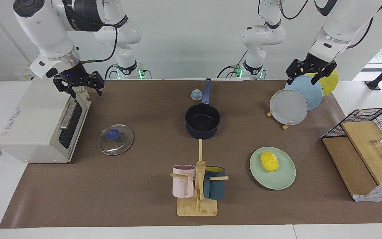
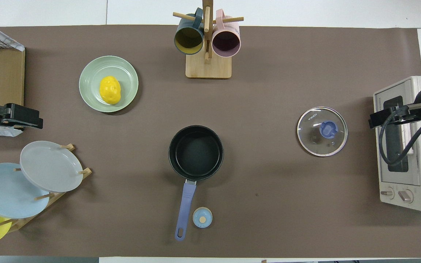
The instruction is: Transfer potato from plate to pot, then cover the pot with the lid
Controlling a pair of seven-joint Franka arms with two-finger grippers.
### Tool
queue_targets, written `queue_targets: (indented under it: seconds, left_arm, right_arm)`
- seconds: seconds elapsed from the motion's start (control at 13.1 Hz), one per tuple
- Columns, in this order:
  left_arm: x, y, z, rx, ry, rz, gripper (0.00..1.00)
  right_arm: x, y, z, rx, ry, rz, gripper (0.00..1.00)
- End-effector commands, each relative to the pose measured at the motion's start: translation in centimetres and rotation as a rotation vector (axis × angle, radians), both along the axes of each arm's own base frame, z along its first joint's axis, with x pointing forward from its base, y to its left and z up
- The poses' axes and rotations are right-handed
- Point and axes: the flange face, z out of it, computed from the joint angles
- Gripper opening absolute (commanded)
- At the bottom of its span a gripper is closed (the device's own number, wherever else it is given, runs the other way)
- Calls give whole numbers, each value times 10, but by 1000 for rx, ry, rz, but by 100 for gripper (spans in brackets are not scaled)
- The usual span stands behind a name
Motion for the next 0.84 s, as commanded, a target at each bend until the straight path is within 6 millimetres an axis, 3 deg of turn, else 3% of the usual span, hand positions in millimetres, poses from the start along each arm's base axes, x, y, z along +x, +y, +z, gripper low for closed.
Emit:
queue_targets:
  seconds: [0.0, 0.53, 0.76]
  left_arm:
    - [-7, 0, 2, -12, -11, -1, 100]
    - [-7, 1, 4, -12, -25, 14, 100]
    - [4, 0, -3, -19, -72, 46, 100]
  right_arm:
    - [-2, -2, 1, 16, 8, -8, 100]
    - [-2, -2, 4, 23, 1, -19, 100]
    - [-8, 4, 6, 26, -2, 2, 100]
